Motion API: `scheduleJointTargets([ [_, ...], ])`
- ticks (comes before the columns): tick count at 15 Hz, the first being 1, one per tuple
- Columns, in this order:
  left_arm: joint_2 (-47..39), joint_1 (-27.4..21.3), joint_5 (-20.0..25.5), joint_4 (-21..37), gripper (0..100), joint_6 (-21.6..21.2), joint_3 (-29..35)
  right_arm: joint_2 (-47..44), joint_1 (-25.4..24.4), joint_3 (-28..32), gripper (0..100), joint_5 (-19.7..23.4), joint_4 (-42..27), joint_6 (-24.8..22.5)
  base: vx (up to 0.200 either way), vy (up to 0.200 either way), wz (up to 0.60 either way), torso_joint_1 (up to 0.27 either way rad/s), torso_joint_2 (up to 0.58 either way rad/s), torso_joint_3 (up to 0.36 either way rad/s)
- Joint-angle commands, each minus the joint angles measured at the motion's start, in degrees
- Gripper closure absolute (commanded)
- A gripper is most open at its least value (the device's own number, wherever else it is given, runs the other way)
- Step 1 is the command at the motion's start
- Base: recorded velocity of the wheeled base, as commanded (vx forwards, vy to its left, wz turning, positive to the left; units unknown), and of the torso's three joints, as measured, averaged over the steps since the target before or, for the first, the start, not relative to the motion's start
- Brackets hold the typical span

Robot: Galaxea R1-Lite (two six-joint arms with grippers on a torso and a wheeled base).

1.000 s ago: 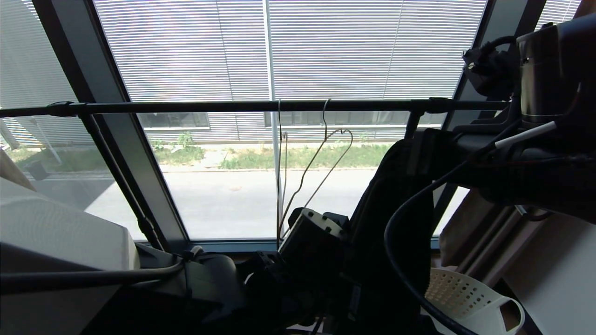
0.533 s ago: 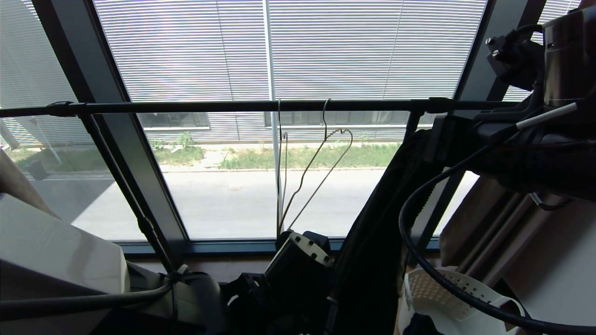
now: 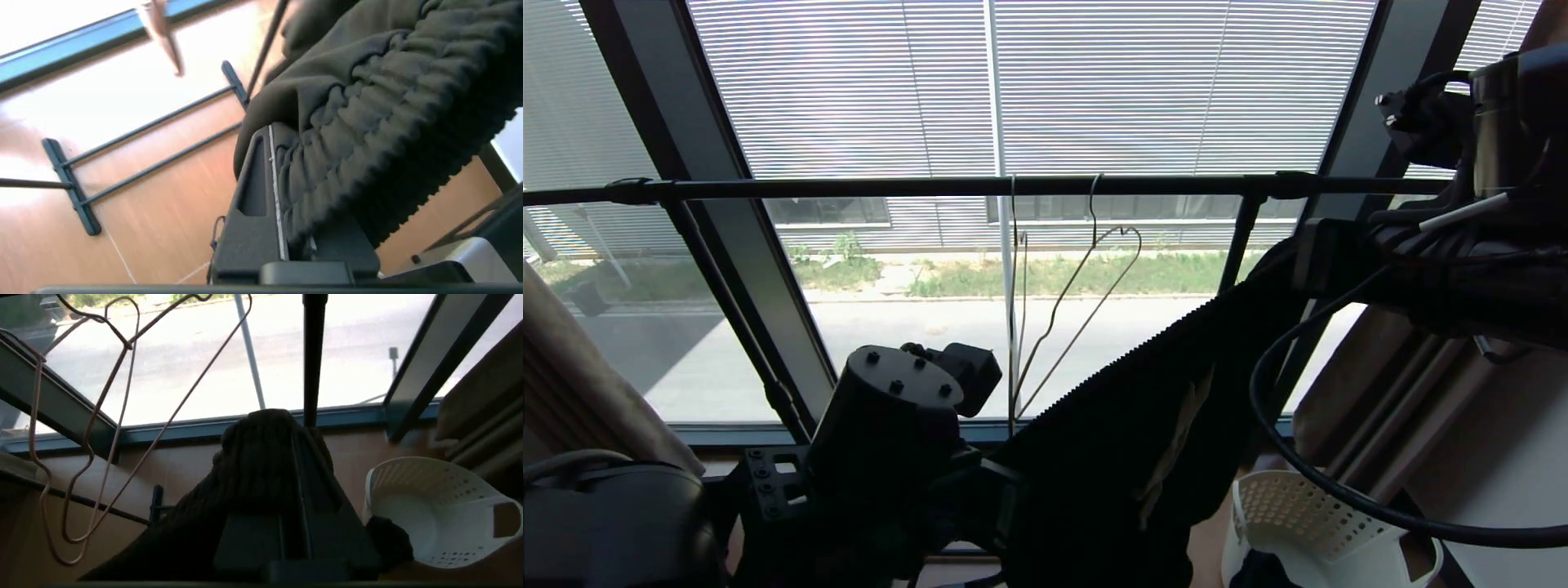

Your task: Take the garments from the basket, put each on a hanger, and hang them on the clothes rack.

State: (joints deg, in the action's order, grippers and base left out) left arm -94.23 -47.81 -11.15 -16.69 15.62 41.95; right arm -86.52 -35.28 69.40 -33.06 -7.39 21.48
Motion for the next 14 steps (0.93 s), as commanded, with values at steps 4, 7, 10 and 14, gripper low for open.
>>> scheduleJointTargets([
  [4, 5.46, 8.08, -0.1, 12.65, 100, -2.61, 10.17, 4.43, 1.35, -11.57, 100, 0.28, 5.28, -11.37, 0.0, 0.0, 0.0, 0.0, 0.0, 0.0],
  [7, 5.02, 8.26, -0.01, 17.74, 100, -2.7, 15.8, 4.6, 0.91, -19.65, 100, 0.19, 16.44, -19.46, 0.0, 0.0, 0.0, 0.0, 0.0, 0.0],
  [10, 4.41, 8.44, -0.01, 18.1, 100, -2.7, 16.32, 4.87, 0.83, -23.52, 100, 0.19, 21.54, -23.85, 0.0, 0.0, 0.0, 0.0, 0.0, 0.0],
  [14, 2.65, 9.93, 0.17, 18.1, 100, -2.78, 19.4, 5.48, -1.37, -26.07, 100, 0.28, 21.8, -25.0, 0.0, 0.0, 0.0, 0.0, 0.0, 0.0],
])
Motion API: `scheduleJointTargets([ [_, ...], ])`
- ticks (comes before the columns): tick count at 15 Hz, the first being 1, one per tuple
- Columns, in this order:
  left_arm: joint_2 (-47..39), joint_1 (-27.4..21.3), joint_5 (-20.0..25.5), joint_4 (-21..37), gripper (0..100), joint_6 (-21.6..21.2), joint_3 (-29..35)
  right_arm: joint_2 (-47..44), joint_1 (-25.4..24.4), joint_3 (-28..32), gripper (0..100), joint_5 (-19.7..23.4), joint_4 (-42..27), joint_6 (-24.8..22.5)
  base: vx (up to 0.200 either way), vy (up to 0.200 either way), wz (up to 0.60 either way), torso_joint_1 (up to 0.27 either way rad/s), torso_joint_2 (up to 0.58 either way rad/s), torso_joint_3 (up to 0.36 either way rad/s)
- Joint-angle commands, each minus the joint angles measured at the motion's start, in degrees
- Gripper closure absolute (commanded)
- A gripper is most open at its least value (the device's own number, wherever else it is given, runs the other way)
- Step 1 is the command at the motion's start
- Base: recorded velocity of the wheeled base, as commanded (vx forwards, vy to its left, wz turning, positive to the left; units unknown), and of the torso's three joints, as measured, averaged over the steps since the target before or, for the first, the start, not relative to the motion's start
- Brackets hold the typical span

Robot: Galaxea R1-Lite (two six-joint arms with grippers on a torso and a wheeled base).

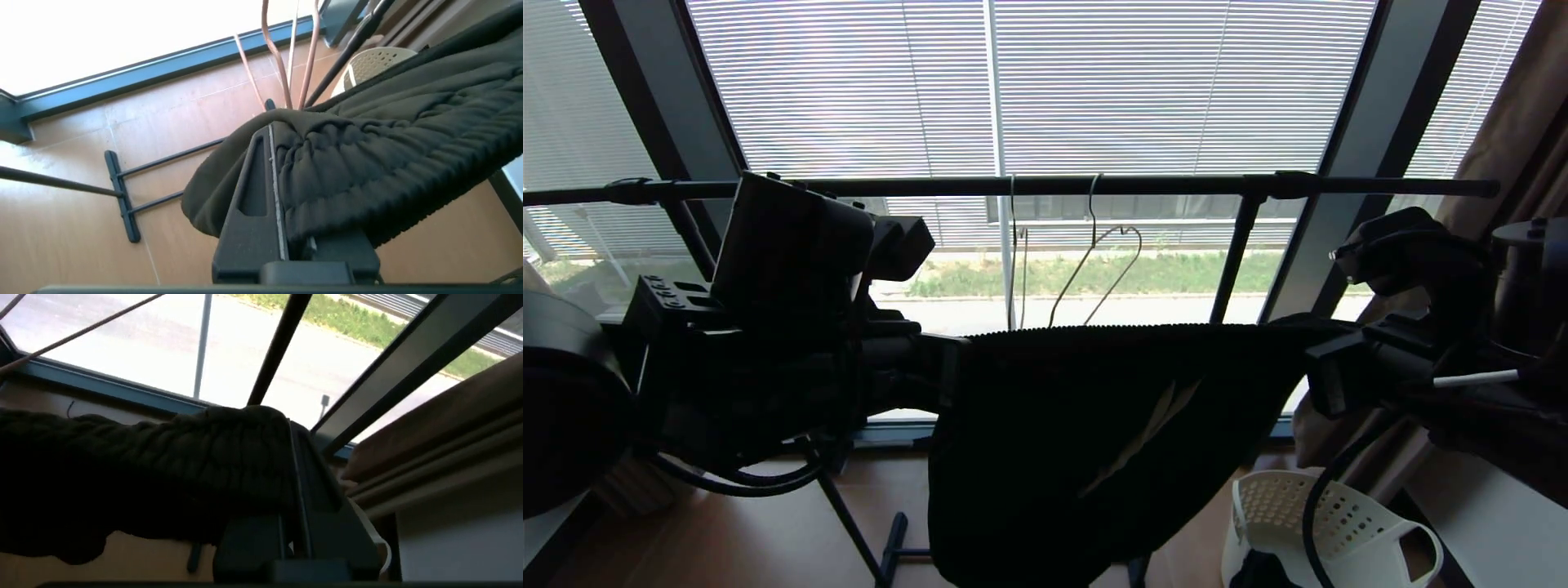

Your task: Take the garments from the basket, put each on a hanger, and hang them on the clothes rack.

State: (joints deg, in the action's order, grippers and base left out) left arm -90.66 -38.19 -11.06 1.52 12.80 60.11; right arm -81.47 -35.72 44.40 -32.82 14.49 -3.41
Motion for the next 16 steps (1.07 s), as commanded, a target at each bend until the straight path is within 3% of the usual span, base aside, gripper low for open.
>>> scheduleJointTargets([
  [1, -1.54, 0.31, 0.25, -0.12, 100, 0.03, 2.73, 1.67, -2.34, -2.83, 100, 0.21, -0.08, -2.21, 0.0, 0.0, 0.0, 0.0, 0.0, 0.0],
  [3, -3.82, 0.31, 0.25, -0.12, 100, 0.03, 5.98, 3.69, -5.85, -5.9, 100, 0.47, 0.01, -5.46, 0.0, 0.0, 0.0, 0.0, 0.0, 0.0],
  [7, -9.27, 0.31, 0.25, 0.67, 100, 0.03, 12.93, 4.3, -13.94, -8.71, 100, 1.35, -0.34, -5.55, 0.0, 0.0, 0.0, 0.0, 0.0, 0.0],
  [11, -10.85, 0.31, 0.25, 0.85, 100, 0.03, 15.65, 7.03, -24.05, -11.53, 100, 3.46, -2.1, -5.46, 0.0, 0.0, 0.0, 0.0, 0.0, 0.0],
  [14, -11.03, 0.4, 0.33, 0.85, 100, 0.12, 15.83, 5.62, -25.81, -11.97, 100, 4.16, -2.54, -0.54, 0.0, 0.0, 0.0, 0.0, 0.0, 0.0],
  [16, -11.73, 1.1, 0.25, 0.85, 100, 0.12, 15.91, 4.48, -27.3, -13.9, 100, 9.0, -2.45, 5.43, 0.0, 0.0, 0.0, 0.0, 0.0, 0.0],
])
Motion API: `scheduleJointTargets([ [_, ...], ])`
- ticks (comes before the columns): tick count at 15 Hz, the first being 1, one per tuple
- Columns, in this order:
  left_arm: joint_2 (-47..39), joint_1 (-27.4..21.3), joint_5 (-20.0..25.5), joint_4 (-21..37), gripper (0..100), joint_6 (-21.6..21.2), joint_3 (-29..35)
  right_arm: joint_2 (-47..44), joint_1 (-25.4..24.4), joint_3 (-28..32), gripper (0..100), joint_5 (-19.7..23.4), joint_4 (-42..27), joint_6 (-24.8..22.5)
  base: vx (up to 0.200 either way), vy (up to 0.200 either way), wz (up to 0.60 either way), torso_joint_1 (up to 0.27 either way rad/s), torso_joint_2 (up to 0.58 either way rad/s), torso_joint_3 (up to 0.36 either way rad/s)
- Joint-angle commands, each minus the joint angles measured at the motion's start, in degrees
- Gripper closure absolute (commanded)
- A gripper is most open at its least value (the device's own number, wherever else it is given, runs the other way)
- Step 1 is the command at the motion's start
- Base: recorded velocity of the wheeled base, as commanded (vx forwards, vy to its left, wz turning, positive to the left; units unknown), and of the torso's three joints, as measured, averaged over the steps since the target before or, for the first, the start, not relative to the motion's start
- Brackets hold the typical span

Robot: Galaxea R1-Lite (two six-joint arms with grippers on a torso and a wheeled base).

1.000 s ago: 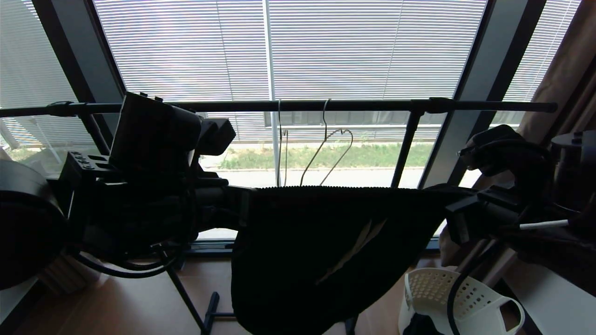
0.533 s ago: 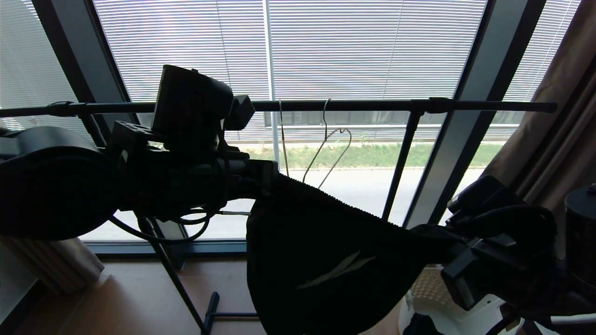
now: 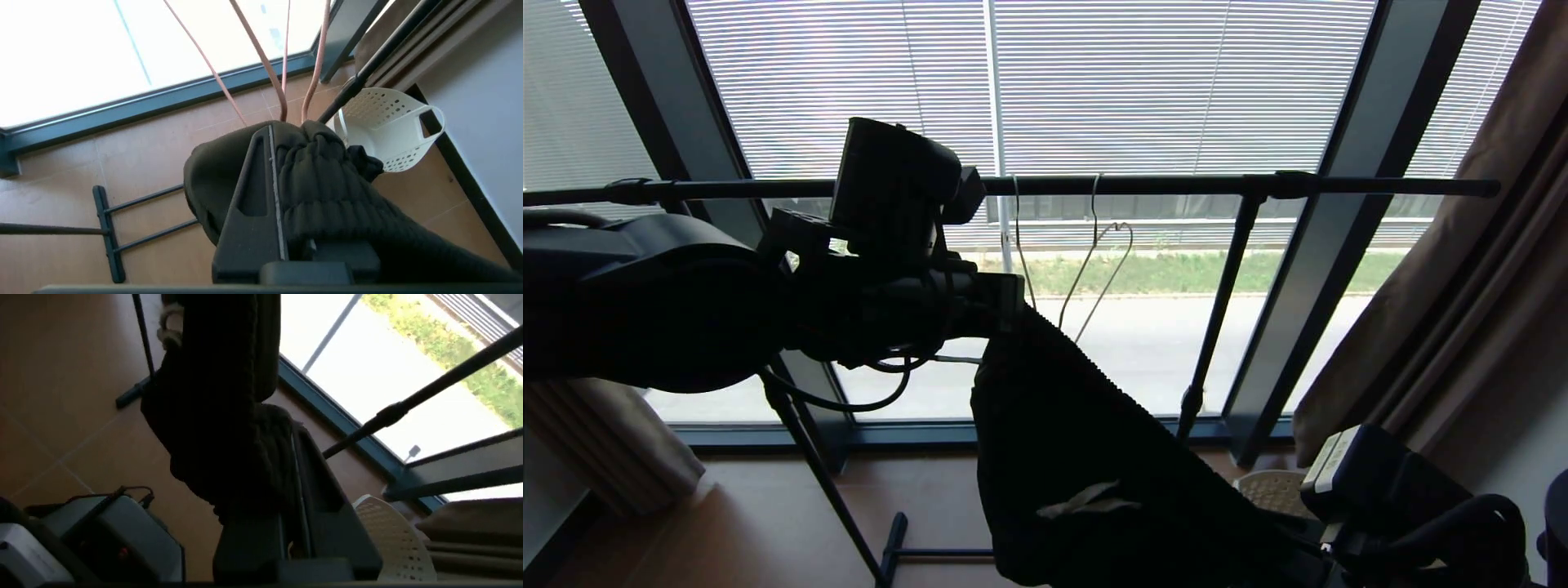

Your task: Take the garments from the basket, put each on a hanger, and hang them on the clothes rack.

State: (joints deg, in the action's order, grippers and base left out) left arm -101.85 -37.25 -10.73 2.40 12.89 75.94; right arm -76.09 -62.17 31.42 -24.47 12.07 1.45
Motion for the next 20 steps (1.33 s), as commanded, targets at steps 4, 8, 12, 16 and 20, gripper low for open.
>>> scheduleJointTargets([
  [4, -0.45, 0.08, -0.08, -0.2, 100, 0.03, -0.53, -0.99, -2.52, -0.74, 100, 1.79, 0.76, 5.58, 0.0, 0.0, 0.0, 0.0, 0.0, 0.0],
  [8, -0.45, 0.08, -0.08, -0.2, 100, 0.12, -0.53, -1.95, -6.56, -0.57, 100, 2.93, 0.76, 8.74, 0.0, 0.0, 0.0, 0.0, 0.0, 0.0],
  [12, -0.45, 0.08, -0.08, -0.2, 100, 0.21, -0.53, -4.85, -10.51, 1.46, 100, 3.99, 0.85, 12.35, 0.0, 0.0, 0.0, 0.0, 0.0, 0.0],
  [16, -0.45, -0.1, 0.01, -0.29, 100, 0.21, -0.35, -12.41, -13.41, 7.87, 100, 3.55, 0.85, 20.61, 0.0, 0.0, 0.0, 0.0, 0.0, 0.0],
  [20, -0.28, -0.27, 0.01, -0.2, 100, 0.47, -0.61, -14.17, -13.33, 10.16, 100, 2.41, 0.68, 23.86, 0.0, 0.0, 0.0, 0.0, 0.0, 0.0],
])
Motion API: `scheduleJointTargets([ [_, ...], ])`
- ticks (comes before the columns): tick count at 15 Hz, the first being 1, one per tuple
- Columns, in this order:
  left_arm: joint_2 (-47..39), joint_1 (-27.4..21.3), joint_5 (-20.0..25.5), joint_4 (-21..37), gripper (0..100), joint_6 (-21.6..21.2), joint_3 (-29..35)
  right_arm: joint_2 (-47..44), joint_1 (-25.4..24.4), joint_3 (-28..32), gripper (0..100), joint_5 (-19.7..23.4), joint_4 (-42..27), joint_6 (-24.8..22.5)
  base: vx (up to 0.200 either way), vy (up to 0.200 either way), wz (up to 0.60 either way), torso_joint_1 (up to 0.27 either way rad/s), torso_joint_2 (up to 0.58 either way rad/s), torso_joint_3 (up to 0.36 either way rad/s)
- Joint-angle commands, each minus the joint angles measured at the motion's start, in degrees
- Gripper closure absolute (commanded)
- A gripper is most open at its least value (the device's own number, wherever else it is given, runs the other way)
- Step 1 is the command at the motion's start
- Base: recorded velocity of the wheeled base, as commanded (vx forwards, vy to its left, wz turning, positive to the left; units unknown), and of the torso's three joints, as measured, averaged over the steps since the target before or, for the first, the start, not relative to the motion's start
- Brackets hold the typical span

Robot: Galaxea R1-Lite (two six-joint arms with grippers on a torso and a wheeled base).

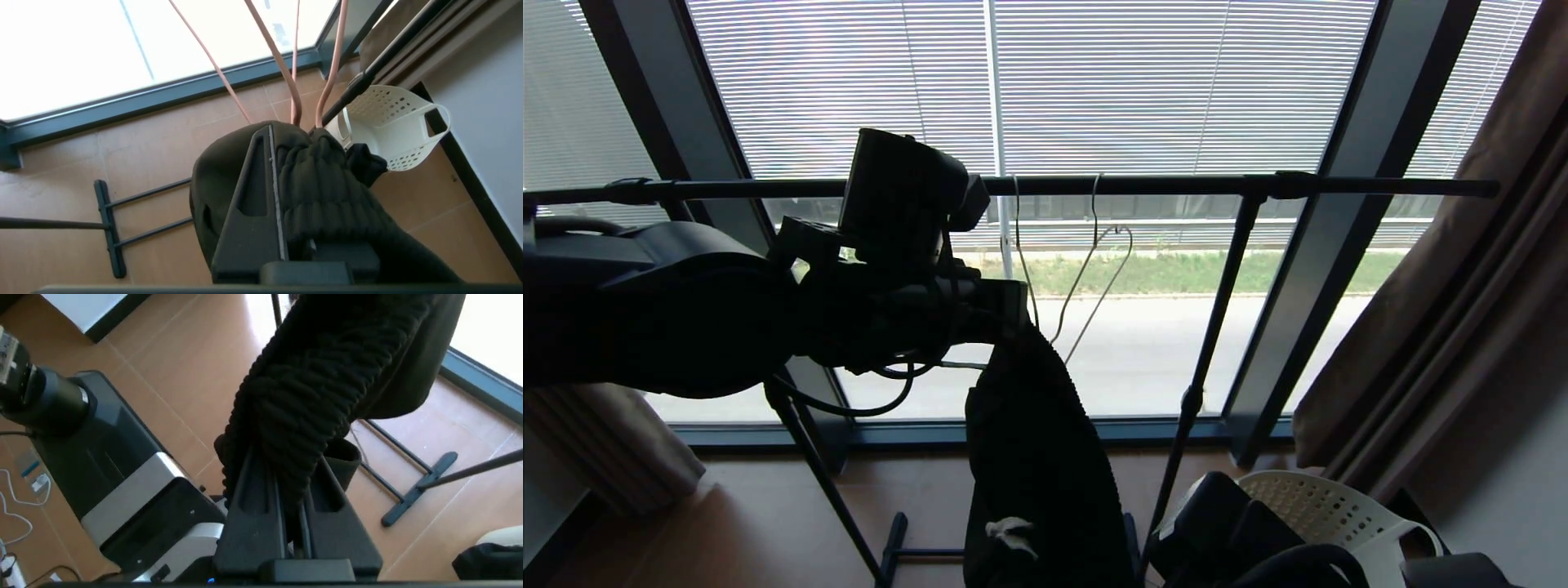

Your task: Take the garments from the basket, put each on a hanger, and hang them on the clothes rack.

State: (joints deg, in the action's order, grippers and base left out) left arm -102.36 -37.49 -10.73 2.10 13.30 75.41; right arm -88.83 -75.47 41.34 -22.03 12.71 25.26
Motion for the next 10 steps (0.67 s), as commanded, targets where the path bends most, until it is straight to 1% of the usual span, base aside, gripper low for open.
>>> scheduleJointTargets([
  [1, 0.5, -0.04, 0.01, 0.1, 100, 0.06, -0.53, -0.73, 0.59, -1.08, 100, -1.44, -0.15, 0.05, 0.0, 0.0, 0.0, 0.0, 0.0, 0.0],
  [2, 1.47, -0.04, 0.01, 0.1, 100, -0.03, -1.49, 1.47, 2.7, -3.02, 100, -2.58, -0.59, -0.3, 0.0, 0.0, 0.0, 0.0, 0.0, 0.0],
  [4, 4.28, -0.04, 0.09, 0.19, 100, -0.2, -3.6, 5.51, 8.94, -6.97, 100, -2.93, -0.94, -1.79, 0.0, 0.0, 0.0, 0.0, 0.0, 0.0],
  [5, 6.12, 0.04, 0.27, 0.19, 100, -0.47, -5.54, 7.8, 14.92, -8.99, 100, -2.84, -0.85, -4.34, 0.0, 0.0, 0.0, 0.0, 0.0, 0.0],
  [6, 7.88, 0.04, 0.27, 0.19, 100, -1.0, -7.56, 8.94, 21.77, -9.61, 100, -2.76, -0.76, -7.07, 0.0, 0.0, 0.0, 0.0, 0.0, 0.0],
  [7, 8.85, 0.04, 0.27, 0.28, 100, -1.35, -8.97, 8.94, 25.37, -9.43, 100, -2.67, -0.5, -8.21, 0.0, 0.0, 0.0, 0.0, 0.0, 0.0],
  [8, 10.87, 0.04, 0.27, 0.19, 100, -2.49, -12.39, 7.97, 32.67, -7.59, 100, -2.32, 0.12, -10.58, 0.0, 0.0, 0.0, 0.0, 0.0, 0.0],
  [9, 11.75, -0.04, 0.27, 0.19, 100, -3.02, -13.89, 6.83, 35.22, -5.48, 100, -2.14, 0.29, -11.28, 0.0, 0.0, 0.0, 0.0, 0.0, 0.0],
  [10, 12.98, -0.22, 0.27, 0.19, 100, -3.9, -16.26, 4.02, 37.68, -1.61, 100, -2.32, 0.38, -11.37, 0.0, 0.0, 0.0, 0.0, 0.0, 0.0],
])
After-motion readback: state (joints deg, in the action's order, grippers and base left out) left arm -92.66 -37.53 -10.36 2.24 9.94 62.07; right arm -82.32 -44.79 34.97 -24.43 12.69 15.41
